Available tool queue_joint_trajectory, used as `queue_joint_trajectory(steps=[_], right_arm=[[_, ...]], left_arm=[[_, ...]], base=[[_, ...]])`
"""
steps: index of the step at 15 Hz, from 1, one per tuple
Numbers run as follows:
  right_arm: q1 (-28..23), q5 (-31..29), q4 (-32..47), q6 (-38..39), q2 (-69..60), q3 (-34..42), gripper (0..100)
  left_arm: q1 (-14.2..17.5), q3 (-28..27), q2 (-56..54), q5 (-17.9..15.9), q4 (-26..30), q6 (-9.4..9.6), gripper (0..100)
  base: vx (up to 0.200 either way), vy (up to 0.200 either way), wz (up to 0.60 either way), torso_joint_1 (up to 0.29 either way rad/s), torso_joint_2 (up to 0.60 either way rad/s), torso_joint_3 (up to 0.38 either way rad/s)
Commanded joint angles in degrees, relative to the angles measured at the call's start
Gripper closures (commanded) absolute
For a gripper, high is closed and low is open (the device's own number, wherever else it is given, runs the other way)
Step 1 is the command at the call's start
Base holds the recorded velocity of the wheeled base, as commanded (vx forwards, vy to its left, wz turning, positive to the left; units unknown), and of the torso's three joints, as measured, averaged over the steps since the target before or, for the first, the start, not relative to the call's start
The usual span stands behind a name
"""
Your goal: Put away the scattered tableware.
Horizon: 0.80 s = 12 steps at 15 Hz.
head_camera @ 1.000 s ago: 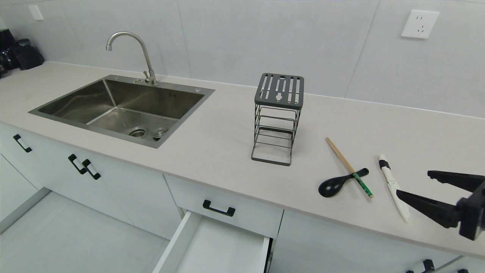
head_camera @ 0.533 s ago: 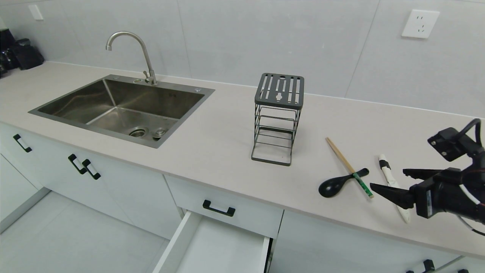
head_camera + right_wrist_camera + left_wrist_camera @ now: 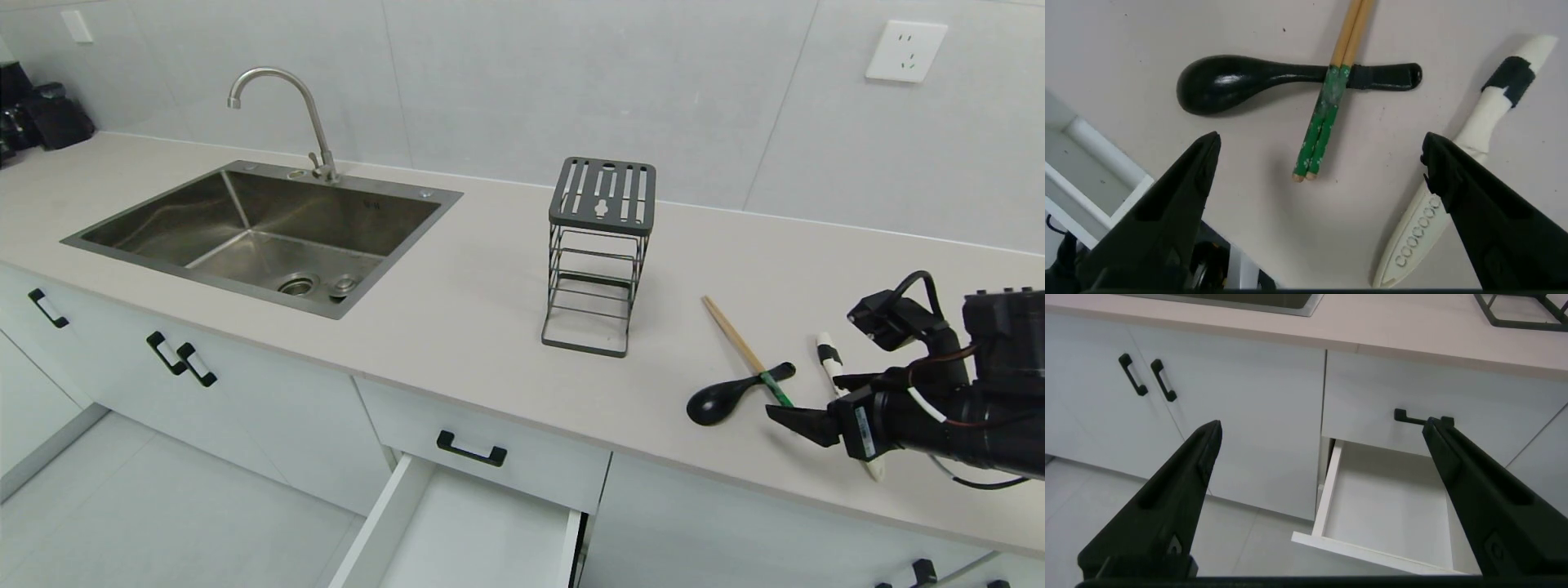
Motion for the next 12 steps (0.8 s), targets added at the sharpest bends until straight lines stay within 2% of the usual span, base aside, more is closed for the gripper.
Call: queue_joint_trajectory(steps=[1,7,12], right_arm=[[0.23,0.04,-0.01,-0.02,2.58,-0.88,0],[2.17,-1.02,-0.19,0.07,7.41,-2.55,0],[1.90,-0.93,-4.67,-0.02,12.07,-3.52,0]], left_arm=[[0.01,0.01,0.07,0.01,0.02,-0.01,0],[0.01,0.01,0.07,0.01,0.02,-0.01,0],[0.01,0.01,0.07,0.01,0.02,-0.01,0]], base=[[0.000,0.000,0.00,0.000,0.00,0.000],[0.000,0.000,0.00,0.000,0.00,0.000],[0.000,0.000,0.00,0.000,0.00,0.000]])
